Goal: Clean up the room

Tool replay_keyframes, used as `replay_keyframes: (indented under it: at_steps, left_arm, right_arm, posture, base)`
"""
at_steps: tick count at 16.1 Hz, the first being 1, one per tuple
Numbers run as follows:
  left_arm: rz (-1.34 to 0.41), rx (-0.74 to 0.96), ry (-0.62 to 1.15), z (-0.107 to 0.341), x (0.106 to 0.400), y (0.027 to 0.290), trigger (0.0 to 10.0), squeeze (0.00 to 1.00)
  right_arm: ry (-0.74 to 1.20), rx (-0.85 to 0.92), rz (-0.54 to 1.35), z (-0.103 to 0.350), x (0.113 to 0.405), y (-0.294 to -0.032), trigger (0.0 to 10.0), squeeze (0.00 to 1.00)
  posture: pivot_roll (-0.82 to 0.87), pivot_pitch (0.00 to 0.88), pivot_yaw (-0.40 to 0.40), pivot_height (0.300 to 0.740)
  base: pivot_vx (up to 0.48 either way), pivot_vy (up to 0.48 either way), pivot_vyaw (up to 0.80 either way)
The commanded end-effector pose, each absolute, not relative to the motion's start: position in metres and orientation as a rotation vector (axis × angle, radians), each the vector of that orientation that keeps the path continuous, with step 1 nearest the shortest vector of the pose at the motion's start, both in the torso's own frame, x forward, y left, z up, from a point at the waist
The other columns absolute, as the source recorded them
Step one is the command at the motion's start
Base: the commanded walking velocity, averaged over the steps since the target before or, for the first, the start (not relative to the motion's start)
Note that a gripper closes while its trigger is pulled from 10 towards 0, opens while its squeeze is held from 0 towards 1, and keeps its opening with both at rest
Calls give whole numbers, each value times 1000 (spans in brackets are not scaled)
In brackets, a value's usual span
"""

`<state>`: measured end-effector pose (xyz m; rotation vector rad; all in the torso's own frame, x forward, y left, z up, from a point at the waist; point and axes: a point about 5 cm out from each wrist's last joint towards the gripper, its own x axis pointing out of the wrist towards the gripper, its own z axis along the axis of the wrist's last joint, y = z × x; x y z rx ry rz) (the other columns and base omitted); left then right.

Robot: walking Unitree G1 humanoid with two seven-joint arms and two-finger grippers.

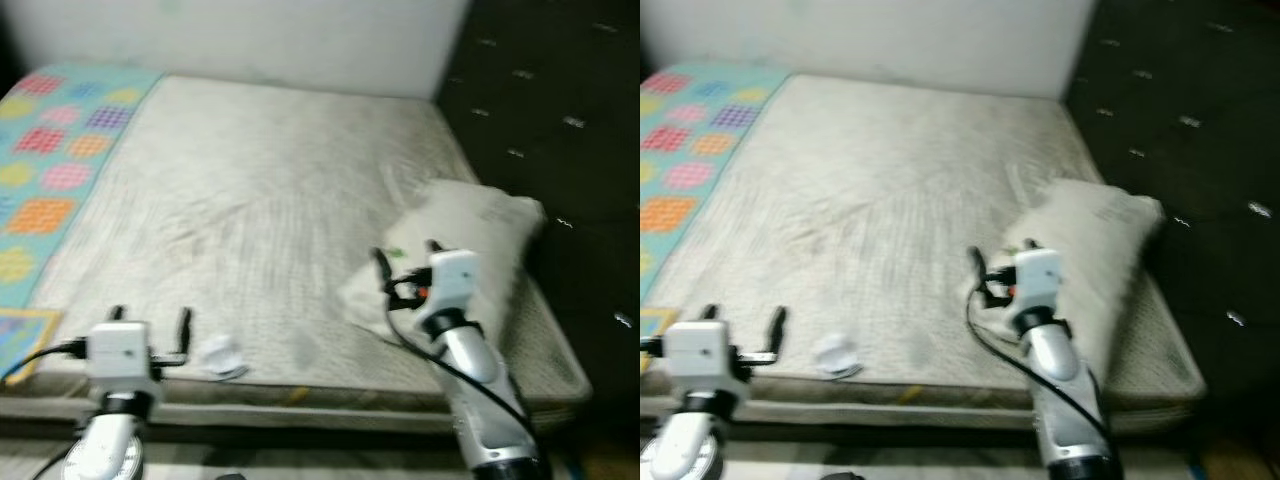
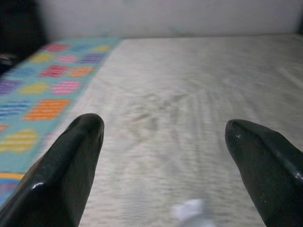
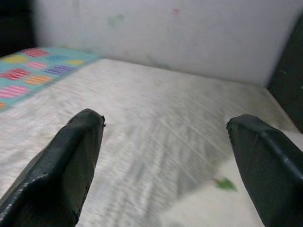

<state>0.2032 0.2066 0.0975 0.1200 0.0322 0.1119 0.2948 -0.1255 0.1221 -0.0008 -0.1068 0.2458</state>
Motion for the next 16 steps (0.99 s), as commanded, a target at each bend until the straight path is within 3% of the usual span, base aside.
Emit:
replay_keyframes:
  at_steps: [1, 12, 16]
  left_arm:
    - [80, 97, 34, 97, 205, 197, 10000, 0]
    - [88, 80, 42, 96, 206, 199, 10000, 0]
    - [97, 80, 35, 96, 206, 199, 10000, 0]
  right_arm:
    - [-103, -18, 205, 121, 293, -140, 10000, 0]
    - [-76, 11, 188, 119, 294, -142, 10000, 0]
    - [-82, 9, 189, 120, 295, -143, 10000, 0]
  posture:
    - [24, 107, -99, 740]
    - [24, 111, -101, 740]
    - [27, 110, -102, 740]
  base:
    - [0, 364, 419]
    - [0, 426, 0]
    - [0, 204, -602]
